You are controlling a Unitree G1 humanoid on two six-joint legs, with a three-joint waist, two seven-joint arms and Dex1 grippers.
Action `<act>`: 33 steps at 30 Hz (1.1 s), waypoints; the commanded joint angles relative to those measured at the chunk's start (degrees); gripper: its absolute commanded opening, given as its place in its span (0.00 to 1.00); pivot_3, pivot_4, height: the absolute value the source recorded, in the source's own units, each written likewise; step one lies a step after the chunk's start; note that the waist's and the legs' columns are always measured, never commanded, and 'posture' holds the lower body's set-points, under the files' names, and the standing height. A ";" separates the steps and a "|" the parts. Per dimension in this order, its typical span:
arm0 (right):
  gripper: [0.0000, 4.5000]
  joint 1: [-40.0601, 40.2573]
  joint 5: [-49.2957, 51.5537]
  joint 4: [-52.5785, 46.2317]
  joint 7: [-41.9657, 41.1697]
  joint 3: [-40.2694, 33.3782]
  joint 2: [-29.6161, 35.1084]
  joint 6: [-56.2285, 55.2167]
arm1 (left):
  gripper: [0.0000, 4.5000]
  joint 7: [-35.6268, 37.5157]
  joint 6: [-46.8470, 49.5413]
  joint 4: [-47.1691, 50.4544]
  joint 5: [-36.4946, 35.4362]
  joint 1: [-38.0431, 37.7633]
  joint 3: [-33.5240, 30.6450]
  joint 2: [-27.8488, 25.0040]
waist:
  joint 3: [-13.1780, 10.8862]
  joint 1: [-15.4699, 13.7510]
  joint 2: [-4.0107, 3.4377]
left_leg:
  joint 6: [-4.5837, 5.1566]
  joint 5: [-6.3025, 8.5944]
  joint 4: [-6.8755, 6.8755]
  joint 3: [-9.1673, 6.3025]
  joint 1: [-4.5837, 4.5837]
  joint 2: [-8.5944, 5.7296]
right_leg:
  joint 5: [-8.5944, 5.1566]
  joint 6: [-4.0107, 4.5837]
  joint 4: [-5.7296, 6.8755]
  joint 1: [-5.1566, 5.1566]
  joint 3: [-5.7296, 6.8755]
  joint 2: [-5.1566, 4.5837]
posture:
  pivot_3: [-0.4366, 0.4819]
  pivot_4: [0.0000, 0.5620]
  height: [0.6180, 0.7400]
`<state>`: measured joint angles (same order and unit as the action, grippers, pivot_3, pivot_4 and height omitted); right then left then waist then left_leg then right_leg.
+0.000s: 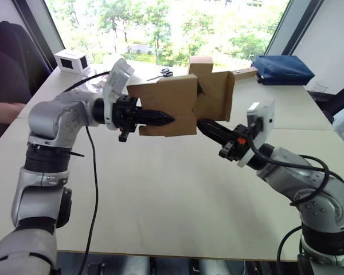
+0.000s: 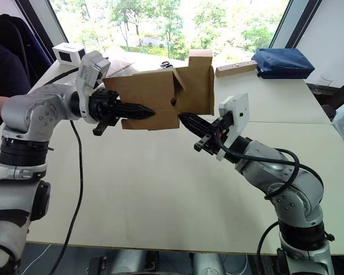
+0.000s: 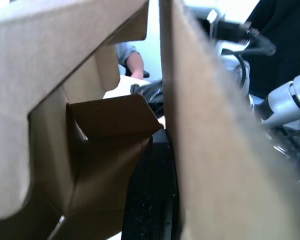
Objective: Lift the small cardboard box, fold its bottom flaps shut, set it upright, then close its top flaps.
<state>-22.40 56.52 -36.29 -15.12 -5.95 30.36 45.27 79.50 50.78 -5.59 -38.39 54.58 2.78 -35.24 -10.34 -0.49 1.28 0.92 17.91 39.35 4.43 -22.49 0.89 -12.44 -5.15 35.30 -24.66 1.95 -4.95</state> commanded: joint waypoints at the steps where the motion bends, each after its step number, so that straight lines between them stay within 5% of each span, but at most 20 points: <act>1: 0.02 -0.46 1.00 -2.36 -1.08 0.15 -0.51 -0.93 | 0.00 0.20 -0.62 1.32 -0.70 0.62 -0.25 -0.10 | 0.00 0.00 0.00 | 0.00 0.00 0.00 0.00 0.00 0.00 | 0.00 0.00 0.00 0.00 0.00 0.00 | 0.48 0.27 1.00; 8: 0.02 0.27 0.34 -2.51 -2.41 0.56 0.07 -0.81 | 0.00 -0.23 -0.44 1.53 -0.83 1.01 -0.18 0.21 | 0.00 -0.03 0.00 | 0.00 0.00 0.00 0.01 0.00 -0.01 | 0.00 0.00 0.00 0.00 0.00 -0.01 | 0.48 0.27 1.00; 12: 0.02 0.16 0.27 -3.70 -5.24 -3.20 7.07 1.03 | 0.00 0.42 -2.34 -0.79 0.92 1.44 -0.22 -0.89 | -0.01 -0.11 -0.02 | 0.00 0.00 0.00 0.01 -0.01 -0.02 | 0.00 0.00 0.00 0.00 0.00 -0.03 | 0.48 0.27 1.00; 19: 0.02 0.84 19.41 0.50 -5.39 -18.03 14.76 2.89 | 0.00 1.66 -3.70 -3.36 1.29 2.63 -0.68 -2.12 | -0.02 -0.16 0.00 | 0.00 0.00 0.00 -0.02 -0.01 0.01 | 0.00 0.00 -0.01 0.01 0.02 -0.02 | 0.48 0.27 1.00; 24: 0.02 -0.10 10.67 9.93 -1.32 -19.84 11.10 -3.44 | 0.00 1.32 -2.77 -1.98 0.18 2.59 -1.26 -2.24 | 0.00 -0.08 0.01 | 0.00 0.00 0.03 0.05 0.02 0.00 | 0.00 0.01 -0.02 0.03 -0.02 -0.04 | 0.48 0.27 1.00; 33: 0.02 -5.08 -4.65 18.49 -0.97 -10.04 4.32 -9.23 | 0.00 0.98 -1.32 0.18 -1.18 2.81 -1.38 -2.68 | -0.03 0.28 -0.03 | 0.00 0.00 0.02 0.03 0.00 0.01 | 0.00 -0.01 0.03 -0.02 -0.03 0.02 | 0.48 0.27 1.00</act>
<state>-25.80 54.04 -17.63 -15.16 -17.74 35.74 37.49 80.12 49.50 -6.72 -38.25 55.53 3.09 -37.17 -10.37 -0.21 1.25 0.92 17.91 39.37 4.46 -22.49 0.89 -12.44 -5.16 35.32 -24.68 1.92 -4.93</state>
